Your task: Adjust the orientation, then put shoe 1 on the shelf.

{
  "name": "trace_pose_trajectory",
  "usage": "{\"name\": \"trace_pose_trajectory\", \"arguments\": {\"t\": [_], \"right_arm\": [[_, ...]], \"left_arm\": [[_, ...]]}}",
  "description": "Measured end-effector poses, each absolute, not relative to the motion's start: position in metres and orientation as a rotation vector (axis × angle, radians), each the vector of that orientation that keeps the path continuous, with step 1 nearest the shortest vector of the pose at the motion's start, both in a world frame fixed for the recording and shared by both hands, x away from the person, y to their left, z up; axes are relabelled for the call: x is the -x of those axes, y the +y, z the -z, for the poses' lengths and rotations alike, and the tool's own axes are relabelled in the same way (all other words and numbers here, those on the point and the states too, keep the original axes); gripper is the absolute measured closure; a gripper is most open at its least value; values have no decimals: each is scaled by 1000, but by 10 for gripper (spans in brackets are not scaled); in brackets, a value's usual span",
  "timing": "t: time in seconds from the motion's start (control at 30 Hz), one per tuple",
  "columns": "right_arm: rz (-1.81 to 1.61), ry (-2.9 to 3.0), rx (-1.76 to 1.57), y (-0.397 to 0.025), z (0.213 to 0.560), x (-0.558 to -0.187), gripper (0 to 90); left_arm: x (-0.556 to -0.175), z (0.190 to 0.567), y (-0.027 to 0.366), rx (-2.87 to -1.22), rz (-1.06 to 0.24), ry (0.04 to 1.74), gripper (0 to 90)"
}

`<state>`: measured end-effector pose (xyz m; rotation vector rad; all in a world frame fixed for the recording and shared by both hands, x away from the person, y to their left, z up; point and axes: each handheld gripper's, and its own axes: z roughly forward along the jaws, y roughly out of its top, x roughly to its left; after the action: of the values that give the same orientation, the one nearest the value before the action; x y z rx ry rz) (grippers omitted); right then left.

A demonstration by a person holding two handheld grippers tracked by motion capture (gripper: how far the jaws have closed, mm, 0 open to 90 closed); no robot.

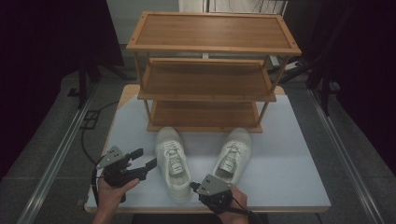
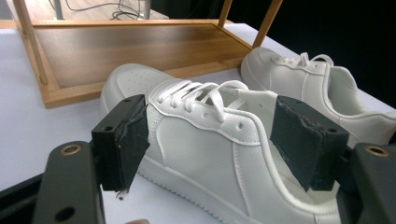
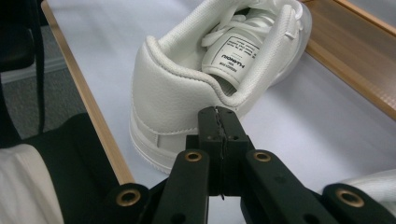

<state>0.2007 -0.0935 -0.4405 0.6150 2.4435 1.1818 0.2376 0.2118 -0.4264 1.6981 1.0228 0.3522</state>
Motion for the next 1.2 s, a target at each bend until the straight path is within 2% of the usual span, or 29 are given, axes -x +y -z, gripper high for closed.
{"name": "trace_pose_trajectory", "arguments": {"t": [0.43, 0.6, 0.87, 1.0, 1.03, 1.2], "right_arm": [[-1382, 2460, -521, -47, 453, -189, 900], [-1380, 2452, -504, -44, 453, -187, 900], [-1466, 2332, -614, -91, 435, -195, 862], [-1509, 2266, -679, -120, 427, -201, 811], [-1515, 2232, -705, -134, 422, -205, 773], [-1518, 2186, -755, -158, 418, -214, 733]], "left_arm": [[-239, 428, 213, -1703, -361, 1047, 277], [-240, 430, 212, -1714, -374, 1061, 277], [-241, 434, 204, -1714, -376, 1090, 278], [-241, 434, 201, -1708, -392, 1106, 280], [-243, 436, 199, -1712, -399, 1127, 280], [-250, 439, 192, -1709, -394, 1179, 301]]}}
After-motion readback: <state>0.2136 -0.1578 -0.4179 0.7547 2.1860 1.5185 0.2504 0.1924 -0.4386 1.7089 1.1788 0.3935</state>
